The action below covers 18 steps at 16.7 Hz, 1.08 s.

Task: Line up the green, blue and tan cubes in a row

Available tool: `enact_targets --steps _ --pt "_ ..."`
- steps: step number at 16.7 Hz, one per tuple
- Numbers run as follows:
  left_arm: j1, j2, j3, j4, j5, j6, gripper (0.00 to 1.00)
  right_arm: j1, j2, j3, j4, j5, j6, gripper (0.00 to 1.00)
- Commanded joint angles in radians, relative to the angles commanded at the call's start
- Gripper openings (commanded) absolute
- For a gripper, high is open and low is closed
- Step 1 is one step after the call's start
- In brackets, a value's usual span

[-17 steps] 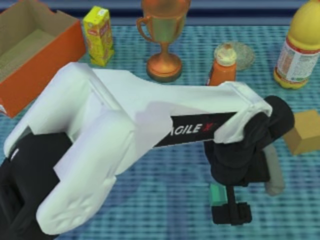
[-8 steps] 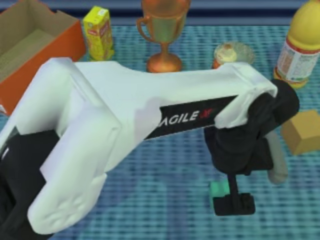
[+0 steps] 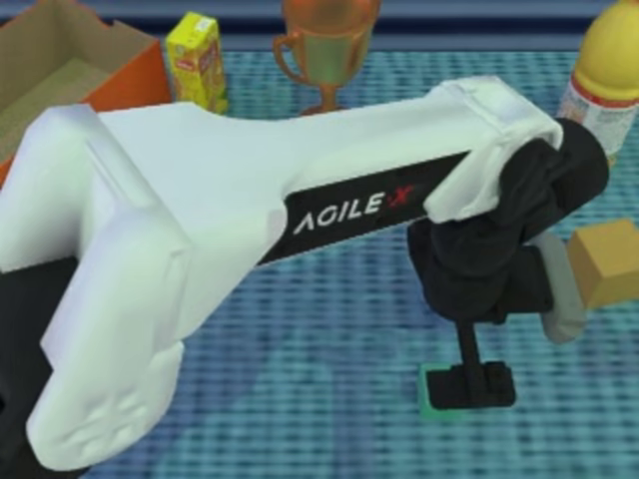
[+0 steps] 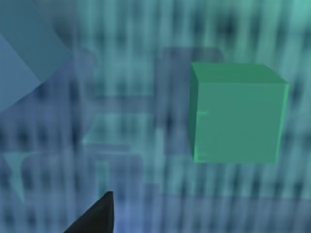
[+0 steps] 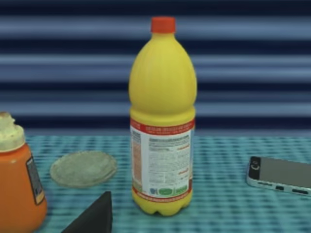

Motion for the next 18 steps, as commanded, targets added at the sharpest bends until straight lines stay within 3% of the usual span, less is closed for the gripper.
enact_targets --steps 3,7,18 --pt "0.016 -0.030 -0.030 0.018 -0.002 -0.008 1.00 0.009 0.030 0.030 -0.021 0.000 -0.002 1.00" --pt "0.118 -0.216 -0.204 0.124 -0.011 -0.062 1.00 0.059 0.210 0.206 -0.132 -0.001 -0.015 1.00" --pt "0.638 -1.371 -1.187 0.683 -0.031 -0.355 1.00 0.302 1.355 1.049 -0.710 0.001 -0.088 1.00"
